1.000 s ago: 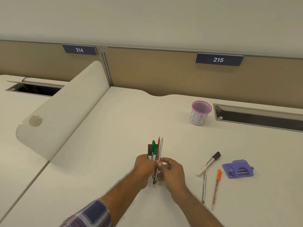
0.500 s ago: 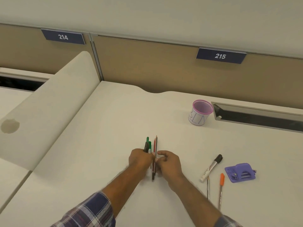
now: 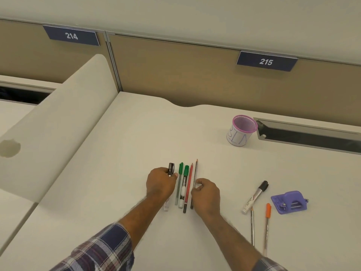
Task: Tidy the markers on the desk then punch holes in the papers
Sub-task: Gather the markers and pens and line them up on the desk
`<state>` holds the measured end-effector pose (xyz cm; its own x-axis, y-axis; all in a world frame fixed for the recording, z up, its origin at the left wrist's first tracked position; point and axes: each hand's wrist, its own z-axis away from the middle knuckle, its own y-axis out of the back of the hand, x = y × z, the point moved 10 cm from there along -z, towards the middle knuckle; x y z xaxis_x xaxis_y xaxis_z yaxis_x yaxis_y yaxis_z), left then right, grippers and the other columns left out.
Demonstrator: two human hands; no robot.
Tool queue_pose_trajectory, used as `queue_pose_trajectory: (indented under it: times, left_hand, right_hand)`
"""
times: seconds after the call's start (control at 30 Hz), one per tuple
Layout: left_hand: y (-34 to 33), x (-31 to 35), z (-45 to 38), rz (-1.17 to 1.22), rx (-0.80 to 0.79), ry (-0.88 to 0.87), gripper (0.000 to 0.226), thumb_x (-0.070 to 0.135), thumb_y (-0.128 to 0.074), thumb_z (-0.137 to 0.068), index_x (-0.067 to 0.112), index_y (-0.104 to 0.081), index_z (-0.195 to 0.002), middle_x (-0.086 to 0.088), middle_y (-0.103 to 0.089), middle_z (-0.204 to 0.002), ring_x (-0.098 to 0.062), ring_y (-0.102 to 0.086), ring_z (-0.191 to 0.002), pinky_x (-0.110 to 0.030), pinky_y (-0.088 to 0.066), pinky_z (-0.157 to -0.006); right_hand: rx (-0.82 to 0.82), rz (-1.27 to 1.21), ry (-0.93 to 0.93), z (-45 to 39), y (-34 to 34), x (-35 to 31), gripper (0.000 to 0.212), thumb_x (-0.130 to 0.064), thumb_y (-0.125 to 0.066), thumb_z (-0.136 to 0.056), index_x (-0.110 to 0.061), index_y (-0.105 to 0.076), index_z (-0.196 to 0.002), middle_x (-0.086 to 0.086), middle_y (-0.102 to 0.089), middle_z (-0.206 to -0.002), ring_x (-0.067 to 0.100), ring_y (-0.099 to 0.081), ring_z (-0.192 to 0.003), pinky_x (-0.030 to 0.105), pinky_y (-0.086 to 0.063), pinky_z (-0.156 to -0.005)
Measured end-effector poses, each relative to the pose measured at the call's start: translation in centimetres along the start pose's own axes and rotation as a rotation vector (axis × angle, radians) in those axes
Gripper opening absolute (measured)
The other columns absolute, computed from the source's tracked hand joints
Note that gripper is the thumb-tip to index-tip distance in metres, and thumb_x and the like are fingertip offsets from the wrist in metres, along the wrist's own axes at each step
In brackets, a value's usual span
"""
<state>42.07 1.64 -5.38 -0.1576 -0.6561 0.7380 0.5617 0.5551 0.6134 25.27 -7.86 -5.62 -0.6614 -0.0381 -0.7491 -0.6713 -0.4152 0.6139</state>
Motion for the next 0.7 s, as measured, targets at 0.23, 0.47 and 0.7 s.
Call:
queue_pose_trajectory:
  times: [0.23, 0.47, 0.7]
  left_hand:
    - [-0.7, 0.7, 0.0, -0.006, -0.109, -0.171, 0.055, 0.031, -0.071, -0.086, 0.015, -0.054, -0.135, 0.001, -0.063, -0.114, -0.015, -0.060, -0.100, -0.028, -0.047, -0.092]
    - [-0.3, -1.0, 3.1, -0.224, -0.312, -0.489, 0.076, 0.044, -0.081, -0.071, 0.026, -0.048, -0.138, 0.014, -0.049, -0.117, -0.004, -0.052, -0.088, -0.006, -0.039, -0.074]
    - [-0.9, -1.6, 3.1, -0.282, -0.320, -0.542, 0.077, 0.045, -0.080, -0.072, 0.031, -0.047, -0.140, 0.015, -0.045, -0.116, -0.006, -0.041, -0.102, -0.024, -0.041, -0.097]
  right_hand:
    - [-0.059, 0.119, 0.042, 0.1, -0.4, -0.3, 0.035, -0.021, -0.062, -0.084, -0.014, -0.064, -0.118, 0.004, -0.071, -0.105, 0.020, -0.066, -0.093, 0.023, -0.048, -0.077]
    - [-0.154, 0.259, 0.284, 2.3, 0.5, 0.5, 0.066, -0.052, -0.067, -0.079, -0.022, -0.048, -0.135, -0.006, -0.053, -0.108, 0.012, -0.049, -0.102, 0.026, -0.041, -0.090]
    - [-0.247, 0.422, 0.448, 3.0, -1.3, 0.4, 0.087, -0.066, -0.067, -0.067, -0.036, -0.033, -0.141, -0.014, -0.035, -0.105, 0.008, -0.032, -0.101, 0.026, -0.026, -0.086]
